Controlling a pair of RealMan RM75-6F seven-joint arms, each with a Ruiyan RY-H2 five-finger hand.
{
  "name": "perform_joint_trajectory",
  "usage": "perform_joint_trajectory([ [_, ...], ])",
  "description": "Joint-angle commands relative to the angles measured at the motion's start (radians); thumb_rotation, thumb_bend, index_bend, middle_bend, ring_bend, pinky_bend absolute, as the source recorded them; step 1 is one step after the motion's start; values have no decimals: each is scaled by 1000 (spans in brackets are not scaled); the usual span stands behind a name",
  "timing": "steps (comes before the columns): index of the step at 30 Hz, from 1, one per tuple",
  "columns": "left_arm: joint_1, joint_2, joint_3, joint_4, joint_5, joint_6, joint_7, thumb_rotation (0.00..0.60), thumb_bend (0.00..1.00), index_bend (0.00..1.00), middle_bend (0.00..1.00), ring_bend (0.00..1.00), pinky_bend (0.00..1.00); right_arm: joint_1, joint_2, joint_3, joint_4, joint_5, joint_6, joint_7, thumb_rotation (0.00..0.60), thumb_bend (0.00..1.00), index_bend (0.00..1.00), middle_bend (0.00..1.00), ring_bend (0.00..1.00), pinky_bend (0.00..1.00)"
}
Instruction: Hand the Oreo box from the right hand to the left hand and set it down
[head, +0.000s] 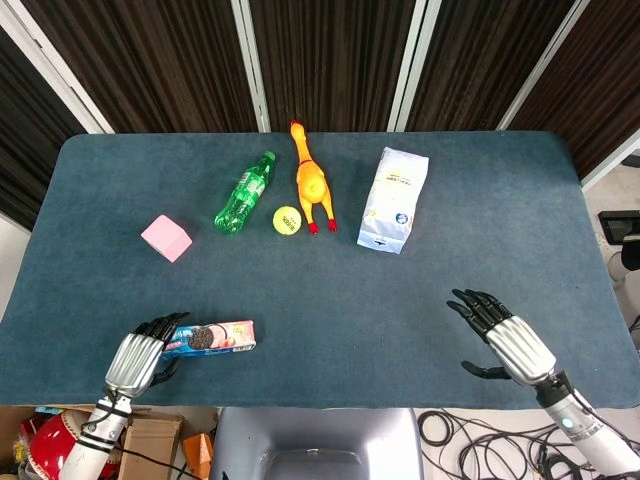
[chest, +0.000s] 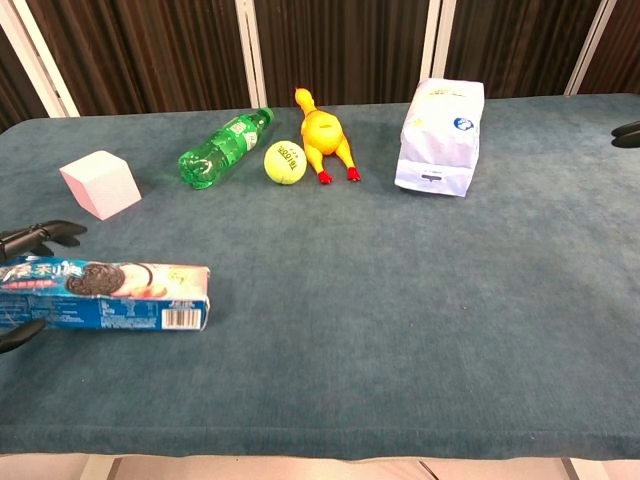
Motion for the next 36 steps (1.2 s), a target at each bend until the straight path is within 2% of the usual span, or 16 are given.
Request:
perform_joint_trajectory([
  [1, -3, 18, 5, 1, 17, 4, 14, 600, 322, 0, 0, 1, 252, -1, -5, -2, 4, -3, -2, -1, 600, 120, 0, 0, 0, 105],
  [10, -3, 120, 23, -42, 71, 41, -6, 600, 261, 0, 0, 0, 233, -5, -14, -9, 12, -32, 21, -3, 600, 120, 0, 0, 0, 105],
  [15, 45, 203, 26, -85, 124, 174, -10, 600, 259, 0, 0, 0, 185, -30, 0, -22, 8, -54, 67, -21, 600, 120, 0, 0, 0, 104],
  [18, 97, 294, 69, -97, 191, 266, 5, 600, 257, 0, 0, 0, 112, -69, 9, -27, 22, -74, 141, -50, 600, 121, 0, 0, 0, 100],
  [24, 193, 380, 107, -132, 200, 378, -29, 600, 255, 0, 0, 0, 59, -188, 18, -25, 19, -27, 243, -198, 600, 121, 0, 0, 0, 107],
  [27, 208, 395, 99, -153, 182, 386, -31, 600, 254, 0, 0, 0, 59, -247, 13, -18, -19, 37, 254, -278, 600, 120, 0, 0, 0, 125],
  [31, 211, 406, 90, -189, 144, 342, -10, 600, 254, 0, 0, 0, 60, -294, 6, -12, -63, 90, 247, -349, 600, 121, 0, 0, 0, 145],
  [36, 206, 428, 91, -237, 113, 274, 26, 600, 255, 4, 0, 0, 63, -311, 2, 12, -82, 112, 251, -370, 600, 121, 0, 0, 0, 152],
])
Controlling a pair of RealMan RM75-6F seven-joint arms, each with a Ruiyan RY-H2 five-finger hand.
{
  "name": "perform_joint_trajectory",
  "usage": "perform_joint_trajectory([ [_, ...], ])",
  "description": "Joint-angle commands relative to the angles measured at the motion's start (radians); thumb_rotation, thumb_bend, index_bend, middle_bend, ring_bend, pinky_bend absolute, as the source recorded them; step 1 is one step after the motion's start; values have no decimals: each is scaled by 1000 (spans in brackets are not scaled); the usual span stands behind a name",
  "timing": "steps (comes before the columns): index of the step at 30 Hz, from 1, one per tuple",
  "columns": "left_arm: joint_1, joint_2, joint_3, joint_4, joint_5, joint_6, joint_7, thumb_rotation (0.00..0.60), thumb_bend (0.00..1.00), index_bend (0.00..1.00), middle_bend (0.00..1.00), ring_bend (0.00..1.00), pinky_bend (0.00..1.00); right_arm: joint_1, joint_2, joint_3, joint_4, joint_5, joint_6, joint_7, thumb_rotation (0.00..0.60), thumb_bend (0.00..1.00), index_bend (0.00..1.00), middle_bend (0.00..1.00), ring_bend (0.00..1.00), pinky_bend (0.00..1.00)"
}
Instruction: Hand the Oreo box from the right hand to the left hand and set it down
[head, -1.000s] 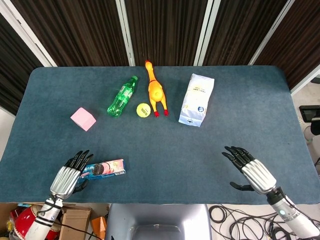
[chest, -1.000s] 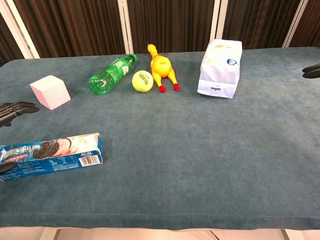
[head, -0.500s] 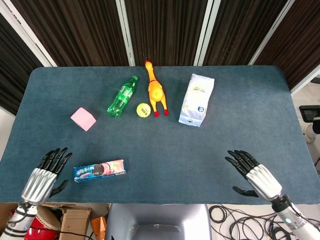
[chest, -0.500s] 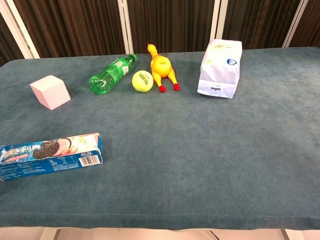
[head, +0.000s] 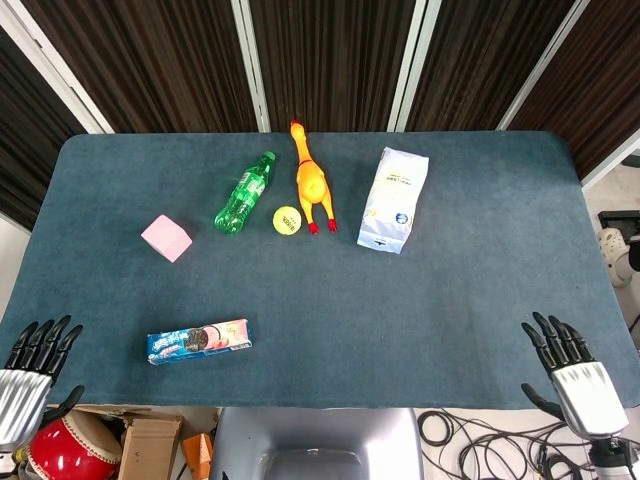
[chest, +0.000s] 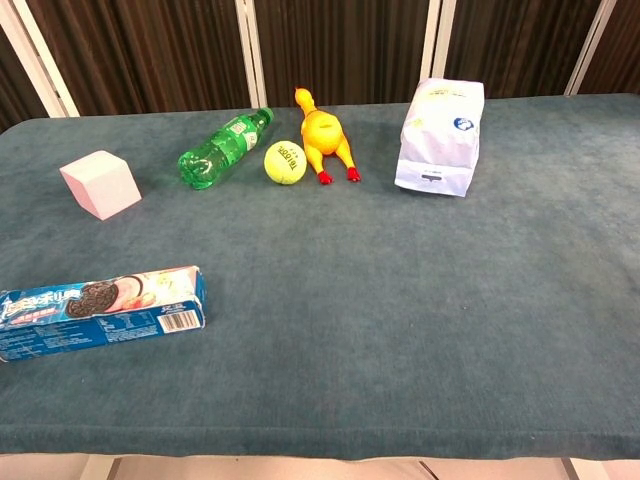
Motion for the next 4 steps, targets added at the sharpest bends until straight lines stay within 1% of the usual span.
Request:
perform_joint_trajectory([
  [1, -3, 14, -2, -29, -18, -37, 18, 600, 255, 7, 0, 0, 64, -14, -4, 17, -12, 14, 4, -4, 600, 121, 0, 0, 0, 153],
  [4, -3, 16, -9, -37, -23, -47, 18, 600, 254, 12, 0, 0, 70, -13, 2, 17, -12, 6, -5, 18, 600, 120, 0, 0, 0, 156],
])
